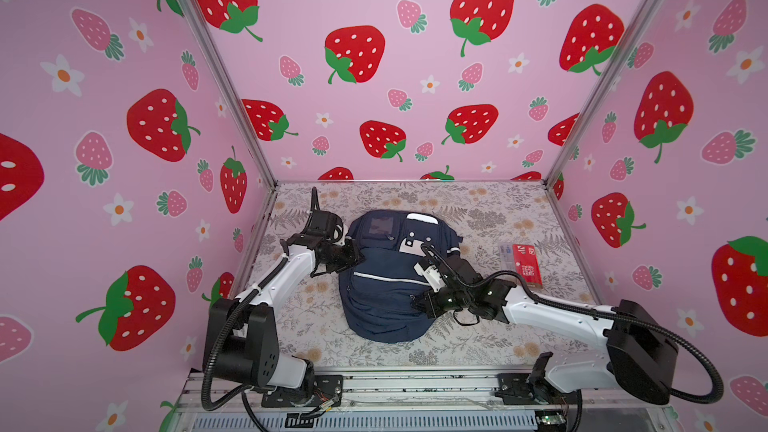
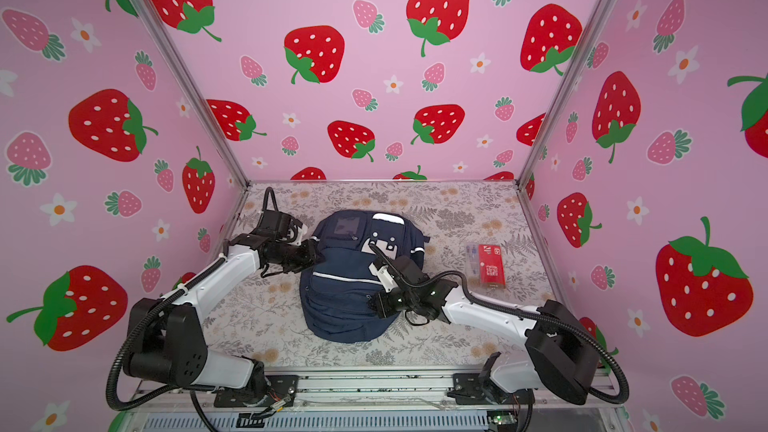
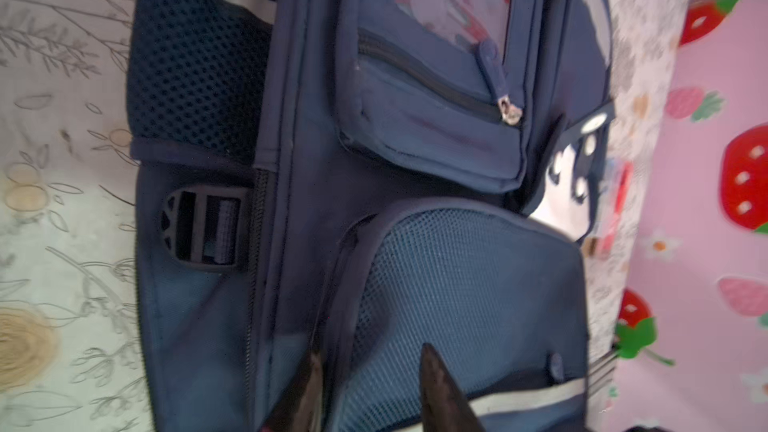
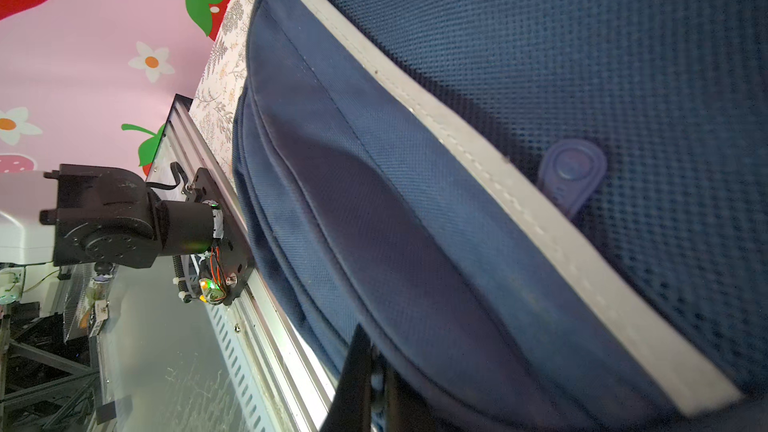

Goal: Pack the student bag
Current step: 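Drag the pocket zipper along the bag with the right gripper while left lifts away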

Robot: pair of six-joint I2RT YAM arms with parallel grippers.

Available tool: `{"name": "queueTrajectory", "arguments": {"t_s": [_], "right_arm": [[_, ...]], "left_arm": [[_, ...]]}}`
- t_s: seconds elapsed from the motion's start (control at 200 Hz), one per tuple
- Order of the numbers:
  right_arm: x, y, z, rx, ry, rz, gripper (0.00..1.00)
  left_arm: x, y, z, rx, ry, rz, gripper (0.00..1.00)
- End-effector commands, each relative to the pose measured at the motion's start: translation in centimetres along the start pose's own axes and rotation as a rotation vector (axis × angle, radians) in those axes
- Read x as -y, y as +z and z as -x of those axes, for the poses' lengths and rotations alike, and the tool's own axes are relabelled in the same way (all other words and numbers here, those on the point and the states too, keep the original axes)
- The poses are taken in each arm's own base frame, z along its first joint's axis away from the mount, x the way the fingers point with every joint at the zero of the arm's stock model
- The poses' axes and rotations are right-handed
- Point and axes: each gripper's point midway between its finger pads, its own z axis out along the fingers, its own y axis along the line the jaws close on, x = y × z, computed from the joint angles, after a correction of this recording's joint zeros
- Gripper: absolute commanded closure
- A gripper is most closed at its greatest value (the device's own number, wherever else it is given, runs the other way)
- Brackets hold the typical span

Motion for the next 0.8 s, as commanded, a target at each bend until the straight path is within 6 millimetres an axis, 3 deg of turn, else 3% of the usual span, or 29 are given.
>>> {"name": "queueTrajectory", "arguments": {"t_s": [0.0, 0.055, 0.205, 0.395, 0.555, 0.795], "right_arm": [[-0.8, -0.6, 0.5, 0.000, -0.028, -0.014, 1.00], [-1.3, -0.5, 0.6, -0.005, -0.044, -0.017, 1.00], [-2.8, 0.4, 1.1, -0.029, -0.095, -0.037, 1.00], [-4.7, 2.6, 1.5, -0.080, -0.136, -0.022, 1.00], [-7.1, 4.8, 3.3, -0.100, -0.172, 0.014, 1.00], [-10.9, 8.8, 7.4, -0.083, -0.196, 0.079, 1.00]], "left_arm": [[3.2, 0.5, 0.0, -0.011, -0.040, -0.186, 0.91], [3.6, 0.6, -0.1, -0.007, -0.059, -0.216, 1.00], [4.8, -0.2, 0.3, 0.071, -0.150, -0.325, 1.00], [6.4, -3.2, 1.7, 0.249, -0.324, -0.489, 1.00], [6.2, -5.6, 1.7, 0.402, -0.382, -0.500, 1.00], [4.3, -4.7, 0.1, 0.452, -0.484, -0.491, 1.00]]}}
